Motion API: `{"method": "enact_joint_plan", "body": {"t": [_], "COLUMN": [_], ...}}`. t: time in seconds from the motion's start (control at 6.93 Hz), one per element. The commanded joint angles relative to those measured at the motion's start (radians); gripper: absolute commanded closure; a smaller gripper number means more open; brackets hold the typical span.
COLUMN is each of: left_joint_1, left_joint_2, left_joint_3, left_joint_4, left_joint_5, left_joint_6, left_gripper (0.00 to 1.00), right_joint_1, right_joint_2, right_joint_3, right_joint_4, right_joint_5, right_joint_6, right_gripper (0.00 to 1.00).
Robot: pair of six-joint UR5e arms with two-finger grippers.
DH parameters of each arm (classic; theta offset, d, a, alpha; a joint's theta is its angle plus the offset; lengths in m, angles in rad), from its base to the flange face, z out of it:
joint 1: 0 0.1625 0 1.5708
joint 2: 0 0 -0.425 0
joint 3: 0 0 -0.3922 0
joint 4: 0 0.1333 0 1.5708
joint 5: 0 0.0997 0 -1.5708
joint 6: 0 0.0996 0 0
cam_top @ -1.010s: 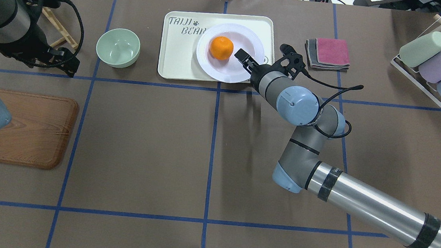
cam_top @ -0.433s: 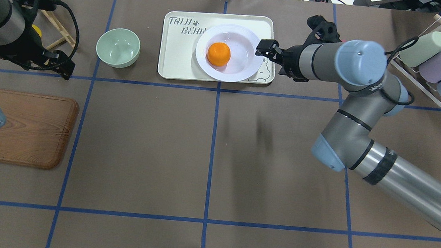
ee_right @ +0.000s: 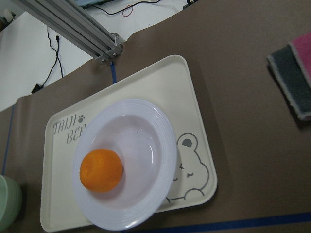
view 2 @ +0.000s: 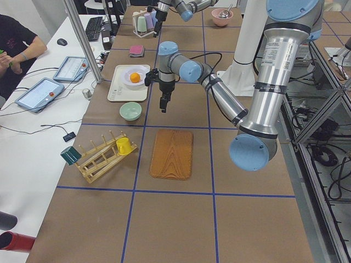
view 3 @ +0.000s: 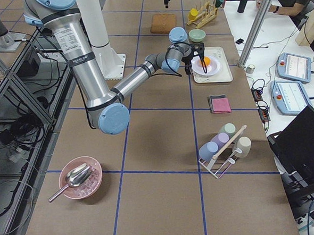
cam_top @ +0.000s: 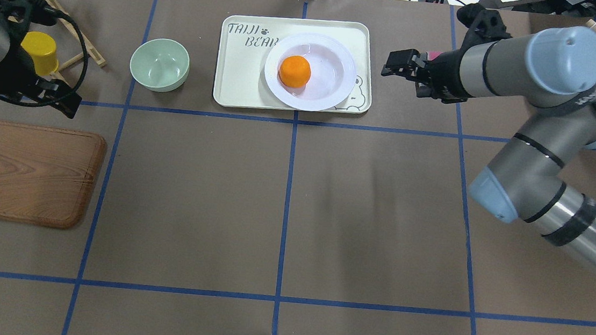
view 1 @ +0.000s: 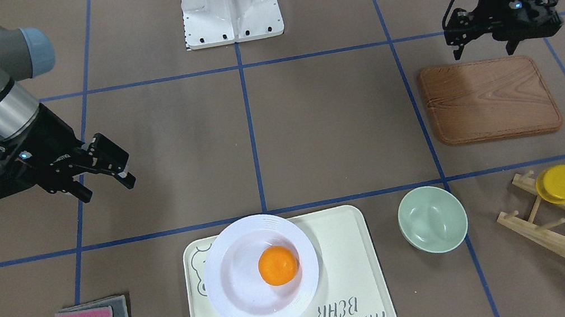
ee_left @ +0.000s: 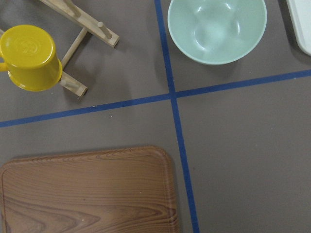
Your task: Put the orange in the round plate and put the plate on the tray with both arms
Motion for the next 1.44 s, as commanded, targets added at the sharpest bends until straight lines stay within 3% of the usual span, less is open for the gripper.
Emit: {"method": "enact_joint_plan", "body": {"t": [0.0,0.29,0.58,1.01,1.3], "left_joint_1": [-0.152,-0.260,-0.353,-0.412,-0.412], "left_joint_2": [0.137,0.220,0.239,0.259,0.246], "left_joint_3": [-0.017,0.026,0.125,0.438,0.465], "left_joint_4": [-0.005,-0.010,-0.060,-0.382,-0.375], "left_joint_5": [-0.082,-0.084,-0.141,-0.154,-0.154], "left_joint_6": [0.237,0.361,0.469,0.568,0.561], "left_gripper": [0.02,0.01,0.01,0.01,0.01], "right_joint_1": [0.080,0.222,0.315,0.369,0.419], "right_joint_2": [-0.076,-0.218,-0.346,-0.389,-0.391], "right_joint_3": [0.112,0.133,0.117,0.079,0.006], "right_joint_4": [-0.280,-0.329,-0.355,-0.376,-0.379], "right_joint_5": [0.045,0.156,0.166,0.166,0.163], "right_joint_6": [-0.292,-0.607,-0.791,-0.882,-1.000], "right_gripper": [0.00,0.00,0.00,0.00,0.00]}}
